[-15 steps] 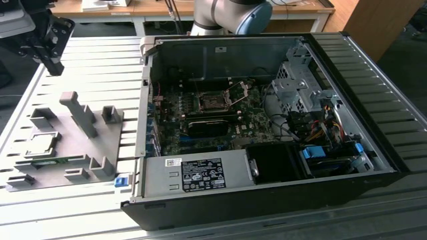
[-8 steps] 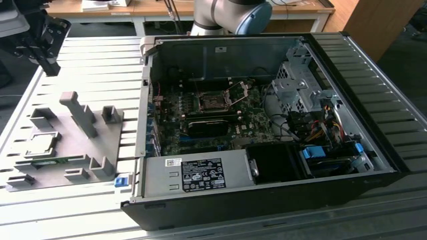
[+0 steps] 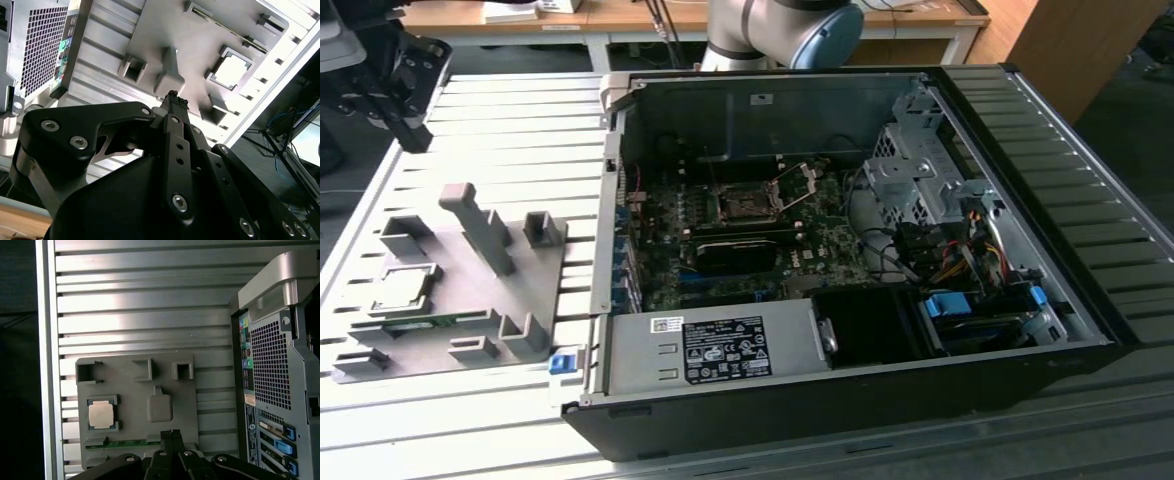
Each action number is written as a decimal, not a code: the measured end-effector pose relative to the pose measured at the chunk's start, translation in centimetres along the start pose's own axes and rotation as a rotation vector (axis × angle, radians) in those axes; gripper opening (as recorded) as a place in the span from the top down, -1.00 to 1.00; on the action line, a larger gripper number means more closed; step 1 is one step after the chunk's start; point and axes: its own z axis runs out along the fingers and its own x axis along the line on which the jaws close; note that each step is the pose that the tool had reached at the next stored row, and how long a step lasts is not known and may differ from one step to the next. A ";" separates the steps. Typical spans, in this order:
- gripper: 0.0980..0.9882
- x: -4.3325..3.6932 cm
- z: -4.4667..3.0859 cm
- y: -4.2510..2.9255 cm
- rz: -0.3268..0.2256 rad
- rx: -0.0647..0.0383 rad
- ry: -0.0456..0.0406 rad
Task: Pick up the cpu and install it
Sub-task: 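Reach for the cpu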
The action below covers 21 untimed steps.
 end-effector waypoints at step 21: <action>0.98 1.94 0.09 -0.15 0.000 0.000 0.0006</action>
